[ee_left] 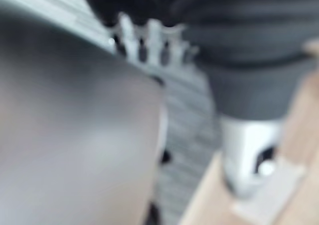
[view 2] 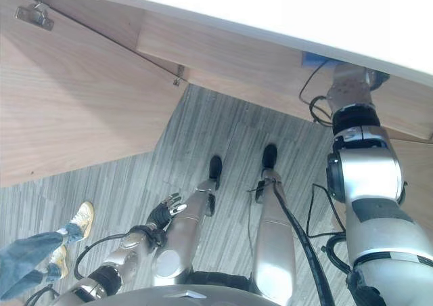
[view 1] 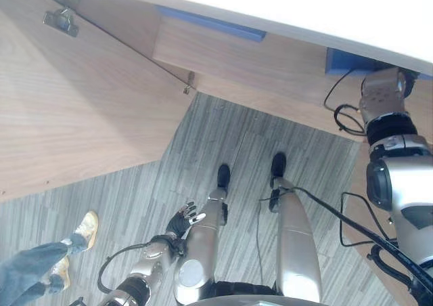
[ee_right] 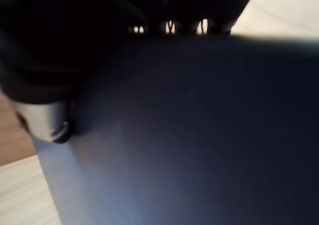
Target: Put the empty folder in the office cabinet
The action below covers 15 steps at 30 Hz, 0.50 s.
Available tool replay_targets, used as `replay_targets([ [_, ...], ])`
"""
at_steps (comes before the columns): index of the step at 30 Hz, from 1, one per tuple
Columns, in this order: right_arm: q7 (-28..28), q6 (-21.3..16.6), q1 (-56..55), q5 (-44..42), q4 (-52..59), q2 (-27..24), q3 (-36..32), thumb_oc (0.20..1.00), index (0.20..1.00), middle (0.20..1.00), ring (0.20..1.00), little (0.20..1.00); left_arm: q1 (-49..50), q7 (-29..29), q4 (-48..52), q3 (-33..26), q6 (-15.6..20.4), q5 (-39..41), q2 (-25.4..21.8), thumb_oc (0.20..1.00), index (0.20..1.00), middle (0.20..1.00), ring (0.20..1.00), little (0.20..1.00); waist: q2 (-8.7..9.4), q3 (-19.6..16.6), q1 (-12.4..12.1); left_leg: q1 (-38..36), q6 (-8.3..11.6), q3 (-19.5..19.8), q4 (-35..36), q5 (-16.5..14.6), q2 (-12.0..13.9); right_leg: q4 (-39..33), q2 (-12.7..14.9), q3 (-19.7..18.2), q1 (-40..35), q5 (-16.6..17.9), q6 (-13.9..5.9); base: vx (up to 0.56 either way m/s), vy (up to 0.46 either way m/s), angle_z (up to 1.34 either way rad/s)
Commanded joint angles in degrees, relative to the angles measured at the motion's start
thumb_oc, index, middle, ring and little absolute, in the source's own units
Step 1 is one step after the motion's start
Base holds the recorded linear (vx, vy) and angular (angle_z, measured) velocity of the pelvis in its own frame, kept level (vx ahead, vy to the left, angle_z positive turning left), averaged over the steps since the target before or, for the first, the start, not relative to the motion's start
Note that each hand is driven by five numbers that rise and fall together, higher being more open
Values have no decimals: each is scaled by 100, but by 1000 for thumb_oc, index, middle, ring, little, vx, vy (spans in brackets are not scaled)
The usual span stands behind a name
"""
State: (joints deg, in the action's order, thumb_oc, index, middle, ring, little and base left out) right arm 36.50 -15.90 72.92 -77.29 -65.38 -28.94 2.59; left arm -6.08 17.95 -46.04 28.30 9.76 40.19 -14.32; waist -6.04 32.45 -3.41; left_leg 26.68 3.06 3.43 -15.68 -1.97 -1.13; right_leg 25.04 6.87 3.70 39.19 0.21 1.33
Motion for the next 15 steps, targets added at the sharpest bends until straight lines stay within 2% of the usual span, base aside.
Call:
replay_targets([
  [1,-102,-360,481,55,-2,-683,604,200,200,200,200,200,859,147,-22,137,-16,75,-176,1000,1000,1000,1000,1000,-587,-266,-79,-284,-338,-232,-545,-853,-43,-25,-116,-63,-7,-516,-83,32,59,-4],
  [2,38,-508,593,99,4,-695,657,200,200,200,200,200,872,195,-32,95,4,124,-158,1000,1000,1000,1000,1000,-607,-266,-59,-123,-335,-307,-633,-723,-62,-54,-84,-46,88,-395,-31,31,58,-5],
  [4,126,-646,706,41,-2,-723,705,200,200,200,200,200,908,209,-6,58,15,166,-147,1000,1000,1000,1000,1000,-644,-266,-70,-30,-328,-306,-754,-709,-85,-17,-88,-70,127,-430,-11,14,44,-3],
  [5,106,-642,724,69,-17,-725,709,200,200,200,200,200,930,209,9,57,3,201,-144,1000,1000,1000,1000,1000,-674,-266,-89,-93,-319,-250,-794,-816,-88,42,-122,-119,65,-584,-39,55,31,-5],
  [6,119,-650,756,81,-20,-723,719,200,200,200,200,200,921,214,19,53,-6,216,-151,1000,1000,1000,1000,1000,-673,-266,-88,-45,-318,-263,-806,-789,-93,32,-118,-120,89,-551,-28,-26,-9,-8],
  [7,280,-689,839,122,-30,-711,746,1000,1000,1000,1000,1000,888,236,43,38,-26,205,-174,1000,1000,1000,1000,1000,-667,-266,-88,127,-321,-324,-849,-692,-101,9,-94,-80,186,-452,3,-45,-28,-6],
  [9,366,-770,844,148,-25,-695,791,1000,1000,1000,1000,1000,931,221,46,19,-14,272,-172,1000,1000,1000,1000,1000,-693,-266,-132,124,-327,-293,-930,-816,-121,28,-111,-93,113,-606,-24,32,-2,2],
  [10,320,-694,842,258,-58,-713,811,1000,1000,1000,1000,1000,961,231,47,-3,-5,232,-165,1000,1000,1000,1000,1000,-696,-266,-144,144,-324,-303,-973,-835,-123,28,-96,-74,103,-625,-28,-64,-14,0],
  [11,276,-544,863,383,-63,-721,822,1000,1000,1000,1000,1000,961,245,45,-18,16,226,-163,1000,1000,1000,1000,1000,-677,-266,-129,277,-327,-367,-988,-723,-131,-25,-57,-25,196,-466,7,-9,-5,-5],
  [12,159,309,858,830,-85,-722,878,1000,1000,1000,1000,1000,998,318,25,-51,37,208,-188,1000,1000,1000,1000,1000,-697,-266,-150,228,-300,-339,-1060,-814,-127,14,-85,-64,104,-625,-10,-6,-3,-5],
  [13,159,333,853,841,-84,-728,871,1000,1000,1000,1000,1000,1007,321,25,-46,38,207,-188,1000,1000,1000,1000,1000,-703,-266,-152,213,-300,-337,-1067,-833,-122,28,-88,-62,92,-647,-11,60,2,-2],
  [14,78,796,851,799,-82,-685,969,1000,1000,1000,1000,1000,986,369,11,-53,74,252,-218,1000,1000,1000,1000,1000,-690,-266,-138,269,-292,-366,-1100,-811,-119,8,-108,-88,95,-633,10,-83,-25,0],
  [15,150,973,853,665,-84,-669,1042,1000,1000,1000,1000,1000,958,380,34,-53,82,301,-244,1000,1000,1000,1000,1000,-659,-266,-112,409,-304,-434,-1122,-696,-121,-59,-86,-58,172,-489,48,0,0,0],
])
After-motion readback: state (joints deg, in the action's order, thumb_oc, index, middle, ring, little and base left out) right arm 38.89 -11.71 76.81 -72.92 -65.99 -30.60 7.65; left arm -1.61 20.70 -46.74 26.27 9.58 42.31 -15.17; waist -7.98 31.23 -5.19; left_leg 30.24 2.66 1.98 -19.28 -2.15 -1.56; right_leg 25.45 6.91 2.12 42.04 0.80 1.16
